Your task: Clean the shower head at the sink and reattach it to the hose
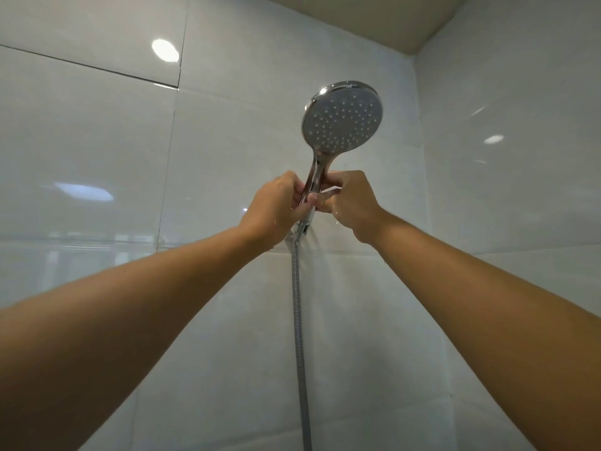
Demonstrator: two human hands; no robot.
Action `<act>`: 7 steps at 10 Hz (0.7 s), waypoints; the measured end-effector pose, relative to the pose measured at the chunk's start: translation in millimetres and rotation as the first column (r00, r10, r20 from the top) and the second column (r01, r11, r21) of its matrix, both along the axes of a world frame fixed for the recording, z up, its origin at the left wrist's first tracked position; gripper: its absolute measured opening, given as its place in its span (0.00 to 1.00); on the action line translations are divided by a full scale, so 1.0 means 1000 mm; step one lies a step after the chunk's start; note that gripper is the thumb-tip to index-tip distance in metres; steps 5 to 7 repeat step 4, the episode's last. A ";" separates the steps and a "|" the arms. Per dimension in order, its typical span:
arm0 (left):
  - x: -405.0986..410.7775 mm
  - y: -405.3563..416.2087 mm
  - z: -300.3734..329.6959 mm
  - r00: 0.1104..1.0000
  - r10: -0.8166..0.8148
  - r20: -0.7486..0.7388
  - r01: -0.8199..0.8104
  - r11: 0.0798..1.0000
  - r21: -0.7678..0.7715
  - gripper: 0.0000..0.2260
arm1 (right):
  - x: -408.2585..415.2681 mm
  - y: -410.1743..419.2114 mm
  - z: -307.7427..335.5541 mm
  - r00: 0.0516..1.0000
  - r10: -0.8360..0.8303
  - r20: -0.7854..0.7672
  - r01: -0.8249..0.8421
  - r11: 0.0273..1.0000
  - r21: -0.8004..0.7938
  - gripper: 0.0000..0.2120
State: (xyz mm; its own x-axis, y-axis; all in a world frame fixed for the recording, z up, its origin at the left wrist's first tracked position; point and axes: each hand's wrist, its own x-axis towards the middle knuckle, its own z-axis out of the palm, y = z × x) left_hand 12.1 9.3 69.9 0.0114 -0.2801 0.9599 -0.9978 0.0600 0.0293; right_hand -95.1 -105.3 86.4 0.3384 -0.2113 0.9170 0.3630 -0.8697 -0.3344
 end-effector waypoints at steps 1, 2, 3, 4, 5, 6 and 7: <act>-0.003 -0.003 -0.003 1.000 -0.009 -0.019 0.009 1.000 0.004 0.11 | 0.001 -0.003 -0.005 0.999 -0.047 0.018 0.048 0.999 -0.025 0.09; -0.007 -0.002 -0.006 0.998 0.033 -0.050 -0.029 0.998 0.062 0.10 | -0.001 0.000 -0.006 0.998 -0.067 0.010 0.068 0.997 -0.028 0.08; -0.012 0.006 -0.014 0.993 0.081 -0.083 -0.071 0.991 0.114 0.12 | -0.008 0.007 -0.007 0.998 -0.070 -0.010 0.070 0.997 0.011 0.10; -0.013 0.014 -0.041 0.981 0.114 -0.156 -0.109 0.993 0.041 0.14 | -0.011 0.009 -0.030 0.983 -0.183 -0.004 0.181 0.971 0.157 0.16; -0.013 0.014 -0.041 0.981 0.114 -0.156 -0.109 0.993 0.041 0.14 | -0.011 0.009 -0.030 0.983 -0.183 -0.004 0.181 0.971 0.157 0.16; -0.013 0.014 -0.041 0.981 0.114 -0.156 -0.109 0.993 0.041 0.14 | -0.011 0.009 -0.030 0.983 -0.183 -0.004 0.181 0.971 0.157 0.16; -0.013 0.014 -0.041 0.981 0.114 -0.156 -0.109 0.993 0.041 0.14 | -0.011 0.009 -0.030 0.983 -0.183 -0.004 0.181 0.971 0.157 0.16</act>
